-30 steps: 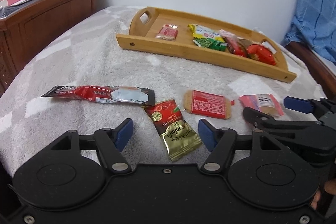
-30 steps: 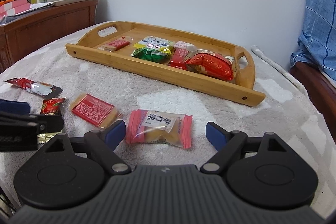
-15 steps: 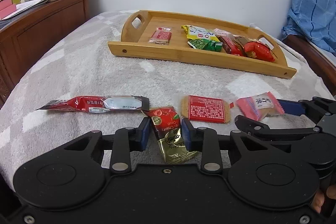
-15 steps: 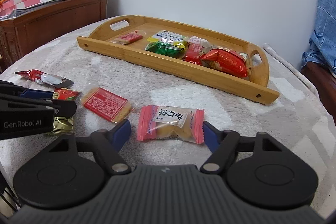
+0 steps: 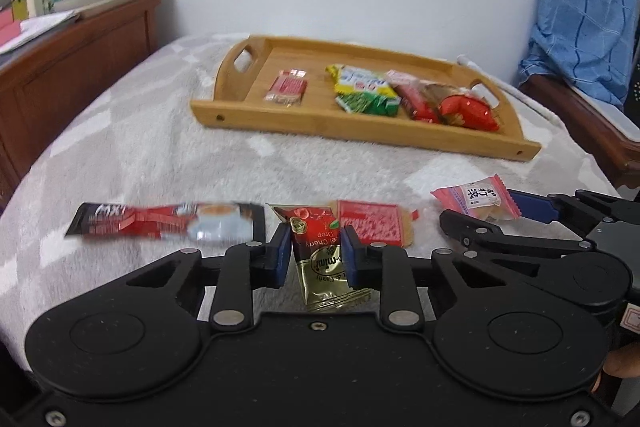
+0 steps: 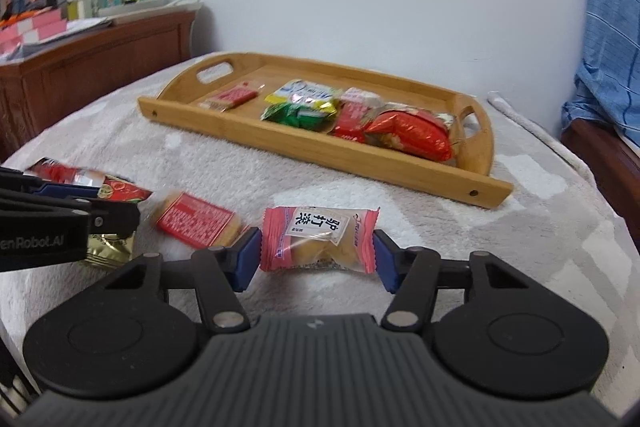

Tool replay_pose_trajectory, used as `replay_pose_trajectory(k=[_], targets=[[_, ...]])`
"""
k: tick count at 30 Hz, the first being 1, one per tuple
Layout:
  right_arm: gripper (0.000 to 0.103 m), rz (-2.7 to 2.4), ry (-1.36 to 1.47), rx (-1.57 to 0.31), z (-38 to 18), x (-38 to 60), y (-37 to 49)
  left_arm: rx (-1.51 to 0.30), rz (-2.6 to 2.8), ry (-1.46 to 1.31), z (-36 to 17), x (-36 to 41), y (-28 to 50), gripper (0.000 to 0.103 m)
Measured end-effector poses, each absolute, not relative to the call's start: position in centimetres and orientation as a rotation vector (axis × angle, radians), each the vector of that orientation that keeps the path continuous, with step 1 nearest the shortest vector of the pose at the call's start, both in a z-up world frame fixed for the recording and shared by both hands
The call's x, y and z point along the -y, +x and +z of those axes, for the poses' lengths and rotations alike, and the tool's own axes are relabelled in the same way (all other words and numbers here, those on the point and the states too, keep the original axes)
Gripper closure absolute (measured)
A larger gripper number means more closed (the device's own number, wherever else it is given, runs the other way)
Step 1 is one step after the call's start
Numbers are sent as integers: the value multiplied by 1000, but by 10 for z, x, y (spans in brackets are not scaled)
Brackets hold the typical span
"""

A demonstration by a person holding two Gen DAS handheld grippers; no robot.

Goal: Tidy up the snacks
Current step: 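Grasp the gold candy packet with the left tool while the right tool grasps the pink-wrapped cake, then carry the gold candy with the left tool while the right tool carries the pink cake to the tray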

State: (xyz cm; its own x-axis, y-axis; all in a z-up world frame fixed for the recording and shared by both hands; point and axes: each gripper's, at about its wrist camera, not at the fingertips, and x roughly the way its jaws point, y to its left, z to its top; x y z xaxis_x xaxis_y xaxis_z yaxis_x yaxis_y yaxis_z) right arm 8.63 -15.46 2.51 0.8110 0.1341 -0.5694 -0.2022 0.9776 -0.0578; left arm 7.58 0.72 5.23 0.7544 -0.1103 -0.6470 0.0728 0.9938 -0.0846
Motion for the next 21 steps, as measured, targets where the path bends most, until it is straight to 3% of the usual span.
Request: replay_pose_trajectory(k=[21], targets=[[42, 127, 19, -482, 79, 190, 121, -614, -204, -46, 124, -4, 152, 78]])
